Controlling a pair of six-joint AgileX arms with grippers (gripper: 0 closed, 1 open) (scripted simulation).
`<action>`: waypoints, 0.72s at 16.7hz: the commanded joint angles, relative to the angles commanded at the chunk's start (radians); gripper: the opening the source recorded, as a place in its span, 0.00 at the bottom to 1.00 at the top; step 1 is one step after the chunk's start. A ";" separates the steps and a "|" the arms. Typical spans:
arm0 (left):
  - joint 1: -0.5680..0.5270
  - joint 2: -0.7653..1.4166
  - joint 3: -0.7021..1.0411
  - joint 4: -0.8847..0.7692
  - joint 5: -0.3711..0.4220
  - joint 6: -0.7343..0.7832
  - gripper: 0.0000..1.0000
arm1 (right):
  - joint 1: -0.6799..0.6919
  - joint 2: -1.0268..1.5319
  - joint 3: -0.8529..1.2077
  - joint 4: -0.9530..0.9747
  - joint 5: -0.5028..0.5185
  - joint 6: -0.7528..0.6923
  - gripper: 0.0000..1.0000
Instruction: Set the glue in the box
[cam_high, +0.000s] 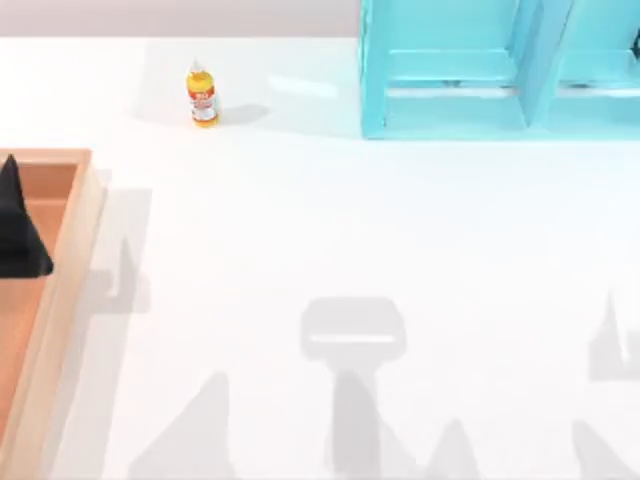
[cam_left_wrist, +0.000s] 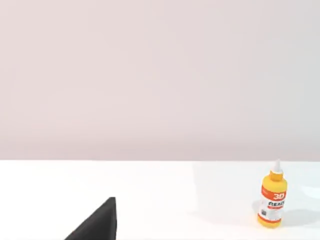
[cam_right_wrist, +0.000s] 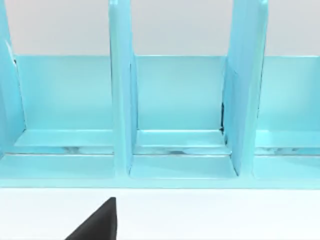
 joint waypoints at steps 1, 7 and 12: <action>-0.016 0.092 0.036 0.055 -0.012 0.000 1.00 | 0.000 0.000 0.000 0.000 0.000 0.000 1.00; -0.123 0.706 0.278 0.427 -0.087 0.000 1.00 | 0.000 0.000 0.000 0.000 0.000 0.000 1.00; -0.204 1.230 0.489 0.742 -0.146 -0.003 1.00 | 0.000 0.000 0.000 0.000 0.000 0.000 1.00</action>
